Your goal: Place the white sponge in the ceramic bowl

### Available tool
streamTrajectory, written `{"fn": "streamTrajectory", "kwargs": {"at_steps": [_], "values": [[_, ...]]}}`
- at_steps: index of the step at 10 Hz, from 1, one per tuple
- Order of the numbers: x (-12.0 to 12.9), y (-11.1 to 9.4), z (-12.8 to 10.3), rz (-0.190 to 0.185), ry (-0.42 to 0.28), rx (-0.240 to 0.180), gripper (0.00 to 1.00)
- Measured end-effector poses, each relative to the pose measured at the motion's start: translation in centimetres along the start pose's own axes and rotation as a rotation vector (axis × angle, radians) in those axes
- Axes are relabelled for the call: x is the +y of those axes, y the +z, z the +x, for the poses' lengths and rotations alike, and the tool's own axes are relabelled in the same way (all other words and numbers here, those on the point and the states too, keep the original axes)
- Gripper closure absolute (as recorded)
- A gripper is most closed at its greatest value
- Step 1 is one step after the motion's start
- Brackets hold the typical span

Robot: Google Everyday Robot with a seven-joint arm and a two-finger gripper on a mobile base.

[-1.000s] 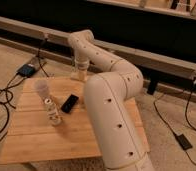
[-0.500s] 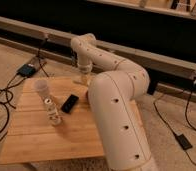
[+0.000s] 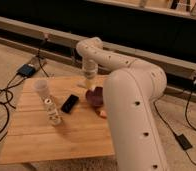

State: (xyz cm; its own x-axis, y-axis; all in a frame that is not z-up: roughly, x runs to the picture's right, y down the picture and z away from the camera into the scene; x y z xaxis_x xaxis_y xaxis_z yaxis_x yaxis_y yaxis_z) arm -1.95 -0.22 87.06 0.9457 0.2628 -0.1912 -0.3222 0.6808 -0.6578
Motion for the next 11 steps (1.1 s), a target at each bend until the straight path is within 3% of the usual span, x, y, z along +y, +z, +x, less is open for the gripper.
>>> {"fn": "streamTrajectory", "kwargs": {"at_steps": [5, 11], "values": [[1.5, 1.6, 2.9, -0.021, 0.066, 0.010, 1.00], [0.8, 3.7, 4.3, -0.061, 0.118, 0.038, 1.00]]}}
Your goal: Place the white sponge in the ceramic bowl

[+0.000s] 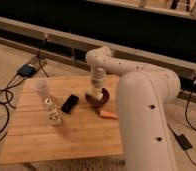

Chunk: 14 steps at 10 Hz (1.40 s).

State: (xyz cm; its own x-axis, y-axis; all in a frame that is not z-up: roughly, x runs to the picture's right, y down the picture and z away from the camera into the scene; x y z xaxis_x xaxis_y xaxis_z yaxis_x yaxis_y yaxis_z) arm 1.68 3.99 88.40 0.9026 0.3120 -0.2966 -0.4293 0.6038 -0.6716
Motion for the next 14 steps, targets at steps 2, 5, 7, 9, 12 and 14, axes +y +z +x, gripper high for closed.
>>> {"fn": "streamTrajectory", "kwargs": {"at_steps": [2, 5, 7, 9, 12, 14], "values": [[0.0, 0.0, 0.3, -0.010, 0.003, 0.014, 0.91], [0.0, -0.1, 0.9, -0.012, 0.018, 0.031, 0.59], [0.0, -0.2, 1.2, -0.011, 0.025, 0.038, 0.39], [0.0, -0.2, 1.2, -0.010, 0.028, 0.042, 0.24], [0.1, -0.2, 1.1, -0.008, 0.027, 0.044, 0.24], [0.1, -0.4, 0.7, -0.004, 0.021, 0.042, 0.24]]}}
